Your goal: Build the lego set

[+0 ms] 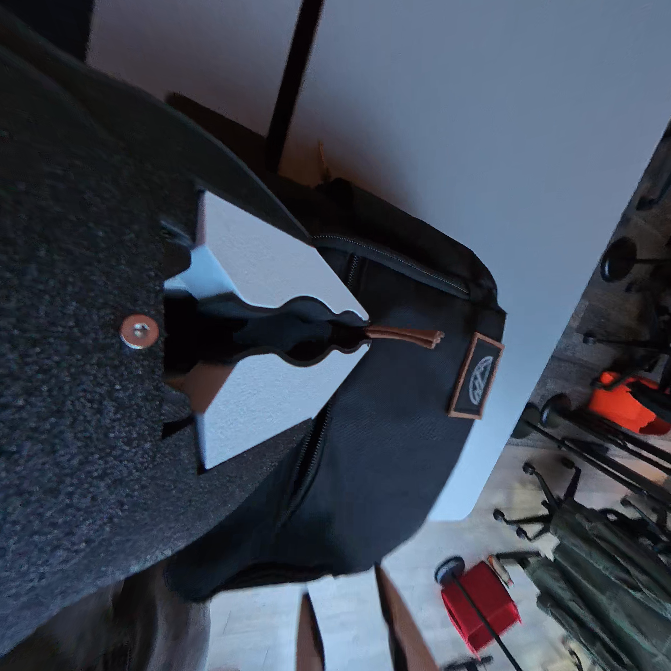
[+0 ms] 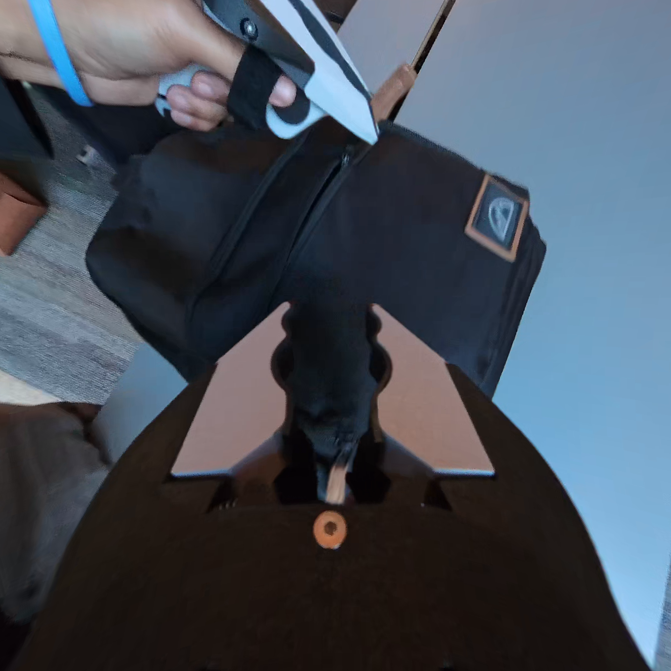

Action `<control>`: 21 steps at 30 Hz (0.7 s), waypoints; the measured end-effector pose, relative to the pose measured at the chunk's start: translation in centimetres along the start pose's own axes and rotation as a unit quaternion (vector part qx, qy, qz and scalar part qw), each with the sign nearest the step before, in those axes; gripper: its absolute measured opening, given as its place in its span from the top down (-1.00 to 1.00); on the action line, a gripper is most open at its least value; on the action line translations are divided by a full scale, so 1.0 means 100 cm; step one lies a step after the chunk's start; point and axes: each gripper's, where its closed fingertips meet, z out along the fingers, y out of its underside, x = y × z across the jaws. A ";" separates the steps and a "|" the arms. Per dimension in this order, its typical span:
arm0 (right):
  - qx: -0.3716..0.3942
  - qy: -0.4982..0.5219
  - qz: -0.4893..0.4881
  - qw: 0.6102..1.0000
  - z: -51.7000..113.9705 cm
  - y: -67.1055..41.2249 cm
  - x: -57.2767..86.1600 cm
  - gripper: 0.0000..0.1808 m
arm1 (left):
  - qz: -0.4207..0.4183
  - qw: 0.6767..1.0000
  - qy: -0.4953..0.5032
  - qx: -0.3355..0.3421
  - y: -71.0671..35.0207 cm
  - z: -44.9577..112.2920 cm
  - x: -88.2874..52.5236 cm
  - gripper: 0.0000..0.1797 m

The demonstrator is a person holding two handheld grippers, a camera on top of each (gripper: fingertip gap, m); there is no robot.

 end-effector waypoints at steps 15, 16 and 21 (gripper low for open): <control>-0.134 0.022 -0.069 0.988 0.088 0.004 0.003 1.00 | -0.057 0.997 -0.052 -0.032 0.002 0.016 -0.083 0.98; -0.132 0.010 -0.063 0.989 0.086 0.001 0.000 0.98 | -0.061 0.997 -0.041 -0.015 -0.004 0.013 -0.074 0.97; -0.094 -0.048 0.027 0.994 0.078 -0.011 -0.010 0.61 | -0.022 0.998 0.028 0.059 -0.016 -0.040 -0.005 0.65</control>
